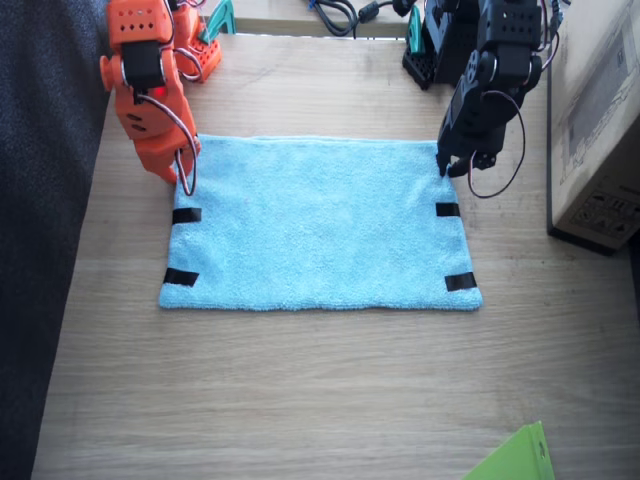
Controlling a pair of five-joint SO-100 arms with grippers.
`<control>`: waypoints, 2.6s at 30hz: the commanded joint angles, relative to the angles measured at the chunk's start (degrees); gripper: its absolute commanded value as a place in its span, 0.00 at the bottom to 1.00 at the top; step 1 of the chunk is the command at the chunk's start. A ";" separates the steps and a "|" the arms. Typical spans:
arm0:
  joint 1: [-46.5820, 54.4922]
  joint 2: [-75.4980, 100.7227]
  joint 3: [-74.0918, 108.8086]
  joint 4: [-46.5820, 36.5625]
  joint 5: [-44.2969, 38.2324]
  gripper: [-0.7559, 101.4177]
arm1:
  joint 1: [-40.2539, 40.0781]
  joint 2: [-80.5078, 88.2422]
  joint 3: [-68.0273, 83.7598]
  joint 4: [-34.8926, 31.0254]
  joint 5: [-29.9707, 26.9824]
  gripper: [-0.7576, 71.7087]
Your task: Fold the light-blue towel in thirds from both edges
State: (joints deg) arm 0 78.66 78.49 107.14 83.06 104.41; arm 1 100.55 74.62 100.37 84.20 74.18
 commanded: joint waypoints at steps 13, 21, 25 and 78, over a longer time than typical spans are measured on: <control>0.18 2.72 1.67 0.18 0.00 0.01 | 2.11 9.14 -10.81 11.69 1.23 0.01; -0.79 3.52 2.20 -0.09 -0.53 0.01 | 6.86 10.37 -17.93 17.93 2.46 0.01; -2.11 3.87 2.29 -0.26 -1.05 0.01 | 10.90 9.14 -22.06 20.57 3.52 0.01; -2.55 3.08 1.49 -0.35 -2.81 0.01 | 37.44 -32.08 -73.92 27.33 5.80 0.06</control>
State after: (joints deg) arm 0 75.67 80.42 108.98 82.18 101.16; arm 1 137.11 41.40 28.48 110.74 79.28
